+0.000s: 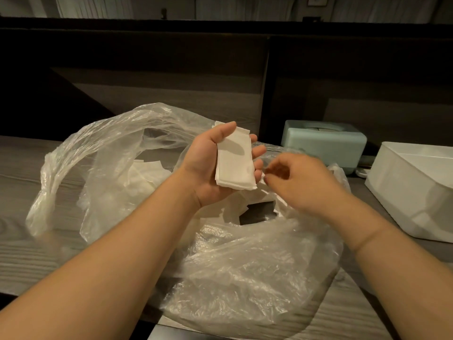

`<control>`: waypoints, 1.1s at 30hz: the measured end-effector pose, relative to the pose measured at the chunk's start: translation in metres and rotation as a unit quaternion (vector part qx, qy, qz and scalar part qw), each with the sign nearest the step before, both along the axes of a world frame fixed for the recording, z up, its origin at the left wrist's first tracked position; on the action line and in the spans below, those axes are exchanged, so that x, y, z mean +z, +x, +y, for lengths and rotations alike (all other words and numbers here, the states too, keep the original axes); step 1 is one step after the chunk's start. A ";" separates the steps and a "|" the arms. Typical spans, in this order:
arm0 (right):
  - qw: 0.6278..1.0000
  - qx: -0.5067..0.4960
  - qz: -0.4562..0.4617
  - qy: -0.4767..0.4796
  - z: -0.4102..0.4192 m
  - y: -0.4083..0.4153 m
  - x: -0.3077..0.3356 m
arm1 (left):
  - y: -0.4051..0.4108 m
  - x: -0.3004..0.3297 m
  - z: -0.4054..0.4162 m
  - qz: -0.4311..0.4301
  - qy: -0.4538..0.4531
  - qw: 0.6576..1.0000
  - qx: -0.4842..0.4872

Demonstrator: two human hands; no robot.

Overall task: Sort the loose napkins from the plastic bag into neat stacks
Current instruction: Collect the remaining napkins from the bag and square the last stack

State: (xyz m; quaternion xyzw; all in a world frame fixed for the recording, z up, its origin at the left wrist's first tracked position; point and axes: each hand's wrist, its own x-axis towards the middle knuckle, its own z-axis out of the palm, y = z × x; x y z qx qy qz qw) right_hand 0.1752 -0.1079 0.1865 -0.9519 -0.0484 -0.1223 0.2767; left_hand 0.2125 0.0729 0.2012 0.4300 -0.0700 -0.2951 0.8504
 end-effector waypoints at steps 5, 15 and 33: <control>0.985 -0.028 0.042 -0.164 0.002 -0.001 -0.001 | 0.003 -0.003 0.000 0.003 0.018 1.000 0.017; 0.947 -0.117 0.057 -0.295 0.000 -0.005 0.001 | 0.005 -0.009 -0.005 0.026 0.059 0.998 0.020; 0.959 -0.029 0.128 -0.252 -0.016 0.002 0.001 | 0.004 -0.014 -0.012 0.060 0.100 0.993 0.026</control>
